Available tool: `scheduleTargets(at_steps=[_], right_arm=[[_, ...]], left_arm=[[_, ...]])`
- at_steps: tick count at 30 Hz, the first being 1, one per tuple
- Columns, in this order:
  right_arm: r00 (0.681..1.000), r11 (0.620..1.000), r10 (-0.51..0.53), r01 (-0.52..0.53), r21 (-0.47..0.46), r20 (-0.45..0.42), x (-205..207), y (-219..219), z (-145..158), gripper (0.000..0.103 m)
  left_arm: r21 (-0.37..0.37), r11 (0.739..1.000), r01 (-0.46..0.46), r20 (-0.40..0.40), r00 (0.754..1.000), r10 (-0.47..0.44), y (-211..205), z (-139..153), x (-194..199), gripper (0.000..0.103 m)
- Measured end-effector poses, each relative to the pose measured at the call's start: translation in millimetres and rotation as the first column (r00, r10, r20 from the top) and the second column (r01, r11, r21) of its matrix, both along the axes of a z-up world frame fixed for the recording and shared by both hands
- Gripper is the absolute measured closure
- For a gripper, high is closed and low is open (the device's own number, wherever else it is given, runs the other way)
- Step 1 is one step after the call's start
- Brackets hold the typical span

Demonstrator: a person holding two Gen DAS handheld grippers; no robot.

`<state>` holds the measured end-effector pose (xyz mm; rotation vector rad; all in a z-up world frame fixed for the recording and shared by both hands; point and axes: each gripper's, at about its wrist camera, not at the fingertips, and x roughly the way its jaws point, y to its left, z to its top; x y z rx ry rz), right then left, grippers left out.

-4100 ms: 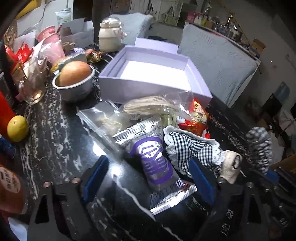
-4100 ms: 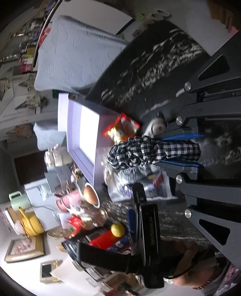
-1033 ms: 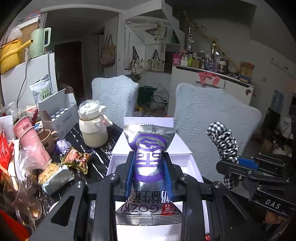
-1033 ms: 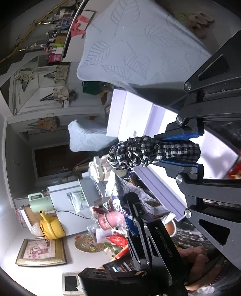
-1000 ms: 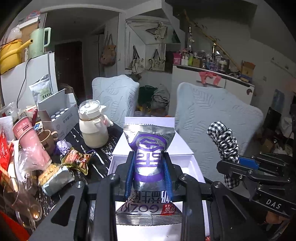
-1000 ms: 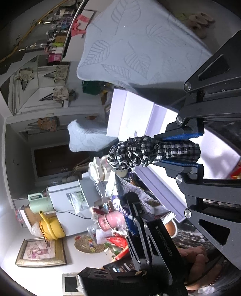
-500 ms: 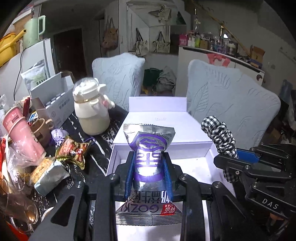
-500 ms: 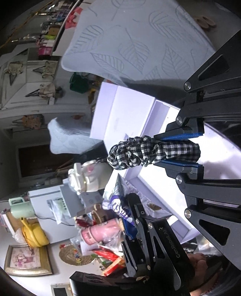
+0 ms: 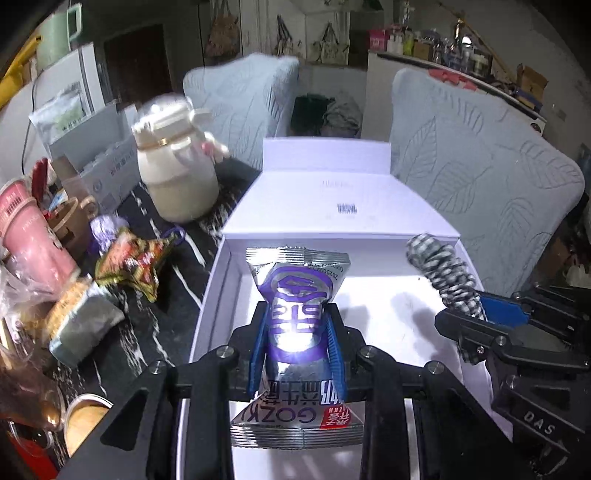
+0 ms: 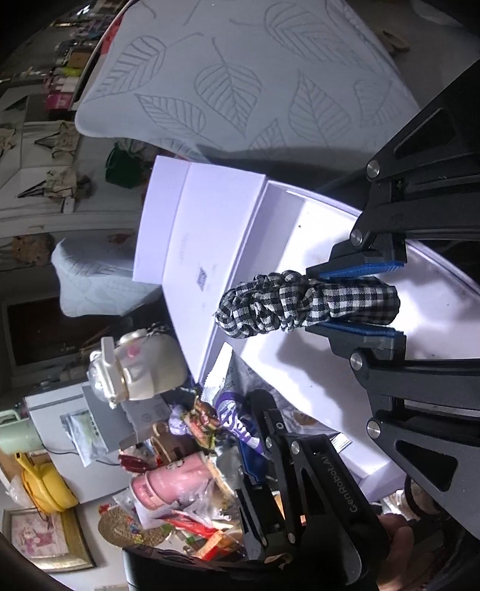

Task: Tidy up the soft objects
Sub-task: 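Open both grippers to drop the scrunchie and snack bag into the box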

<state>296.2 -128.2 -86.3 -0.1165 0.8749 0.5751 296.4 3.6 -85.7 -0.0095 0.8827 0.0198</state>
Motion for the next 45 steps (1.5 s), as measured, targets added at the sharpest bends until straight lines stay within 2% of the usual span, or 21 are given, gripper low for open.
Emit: scheduleTargets(at_steps=[2, 4, 7, 9, 11, 12, 14, 28, 35, 38, 42, 44, 45], right_arm=[[1.000, 1.000, -0.005, 0.005, -0.009, -0.004, 0, 0, -1, 0.066], [1.000, 1.000, 0.000, 0.000, -0.007, -0.005, -1, 0, -1, 0.058], [1.000, 1.000, -0.002, 0.002, -0.011, -0.007, -3, -1, 0, 0.058], [1.000, 1.000, -0.010, 0.009, -0.016, -0.003, -5, -2, 2, 0.058], [1.000, 1.000, -0.017, 0.017, -0.023, 0.005, -8, -3, 5, 0.058], [1.000, 0.999, -0.020, 0.020, -0.027, 0.012, -10, -4, 7, 0.057], [0.999, 0.999, -0.024, 0.024, -0.031, 0.023, -13, -5, 12, 0.050], [0.985, 0.998, -0.060, 0.059, 0.006, 0.164, -52, -15, 75, 0.050], [0.970, 0.998, -0.062, 0.056, 0.030, 0.236, -77, -19, 111, 0.050], [0.960, 0.997, -0.066, 0.056, 0.044, 0.272, -90, -21, 127, 0.045], [0.946, 0.997, -0.067, 0.053, 0.052, 0.318, -109, -23, 145, 0.045], [0.937, 0.997, -0.070, 0.053, 0.058, 0.343, -121, -24, 153, 0.040], [0.934, 0.997, -0.070, 0.052, 0.062, 0.350, -124, -25, 155, 0.037]], left_arm=[[0.001, 1.000, -0.004, -0.019, 1.000, 0.004, 0, -4, 2, 0.074], [0.029, 0.999, -0.015, -0.017, 1.000, 0.016, -1, -4, 1, 0.074], [0.057, 0.998, -0.032, -0.018, 0.999, 0.033, -2, -1, 1, 0.071], [0.067, 0.997, -0.037, -0.015, 0.999, 0.039, -2, 4, -2, 0.061], [0.085, 0.995, -0.045, 0.001, 0.999, 0.045, -3, 11, -6, 0.041], [0.092, 0.995, -0.047, 0.014, 0.999, 0.046, -3, 15, -9, 0.038], [0.096, 0.995, -0.040, 0.030, 0.999, 0.037, -4, 22, -14, 0.037], [0.093, 0.995, -0.048, 0.157, 0.987, 0.033, -7, 86, -59, 0.037], [0.106, 0.992, -0.066, 0.239, 0.970, 0.038, -7, 126, -91, 0.037], [0.094, 0.994, -0.058, 0.265, 0.964, 0.031, -7, 139, -105, 0.037], [0.099, 0.993, -0.060, 0.309, 0.951, 0.027, -9, 157, -127, 0.037], [0.102, 0.993, -0.065, 0.329, 0.944, 0.028, -11, 165, -140, 0.029], [0.101, 0.993, -0.068, 0.342, 0.939, 0.030, -11, 169, -147, 0.029]])
